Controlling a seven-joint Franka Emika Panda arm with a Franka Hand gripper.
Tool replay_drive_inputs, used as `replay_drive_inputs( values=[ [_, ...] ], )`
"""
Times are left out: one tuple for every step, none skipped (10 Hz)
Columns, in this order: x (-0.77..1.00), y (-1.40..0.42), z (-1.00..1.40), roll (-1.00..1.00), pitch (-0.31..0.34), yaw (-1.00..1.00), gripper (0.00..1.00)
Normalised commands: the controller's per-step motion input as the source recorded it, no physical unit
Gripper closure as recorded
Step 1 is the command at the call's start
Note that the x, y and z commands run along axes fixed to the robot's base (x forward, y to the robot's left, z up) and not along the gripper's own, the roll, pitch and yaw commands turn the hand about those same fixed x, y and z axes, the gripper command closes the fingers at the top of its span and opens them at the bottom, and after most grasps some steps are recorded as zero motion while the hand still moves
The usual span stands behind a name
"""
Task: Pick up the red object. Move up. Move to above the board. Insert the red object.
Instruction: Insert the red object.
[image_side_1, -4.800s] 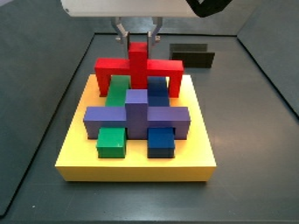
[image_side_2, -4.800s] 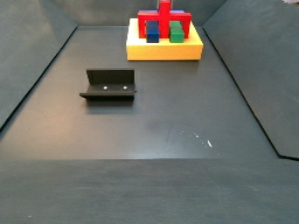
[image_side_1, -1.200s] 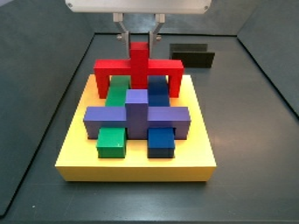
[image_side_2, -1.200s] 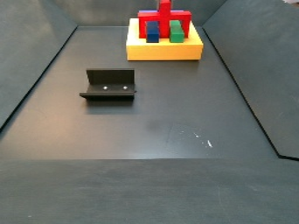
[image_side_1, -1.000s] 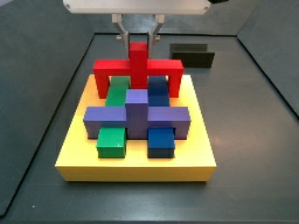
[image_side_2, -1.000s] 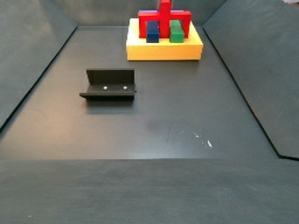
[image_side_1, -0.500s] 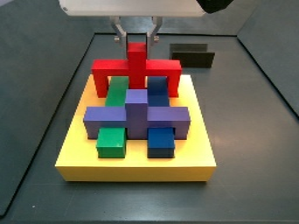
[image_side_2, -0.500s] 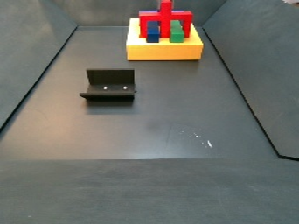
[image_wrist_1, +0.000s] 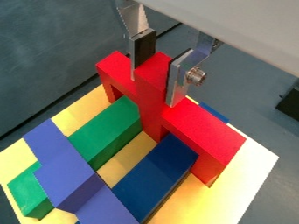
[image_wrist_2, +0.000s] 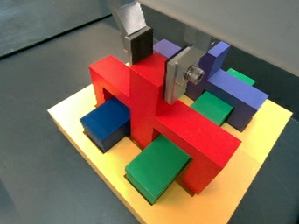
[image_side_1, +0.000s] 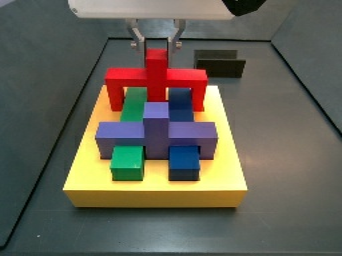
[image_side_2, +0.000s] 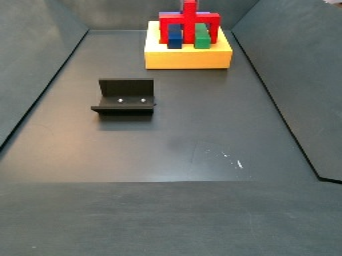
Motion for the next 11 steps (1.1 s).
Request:
replay_drive_inputs(
  values=[
    [0.09,-0.03,-0.33,0.22,0.043,-0.28,1.00],
    [0.00,0.00,-0.41,0.20,0.003,-0.23,1.00],
    [-0.03,0.00,-0.40,0.19,0.000,-0.01,1.00],
    [-0.11,0.00,-0.58,0.17,-0.050,0.00,1.00],
    [-0.12,0.00,-0.86,0.07,-0.179,0.06,1.00],
    [-0.05,-0.04,-0.84,0.00,-0.197,0.17,1.00],
    [-0.01,-0.05,-0.78,0.00,-0.223,0.19,1.00],
    [0.00,-0.02,-0.69,0.00,-0.227,0.24,1.00],
    [0.00,0.00,-0.44,0.00,-0.069,0.13,1.00],
    [-0.02,0.00,0.00,0.00,0.000,0.00,1.00],
    [0.00,0.00,-0.03,0.00,0.000,0.00,1.00]
  ],
)
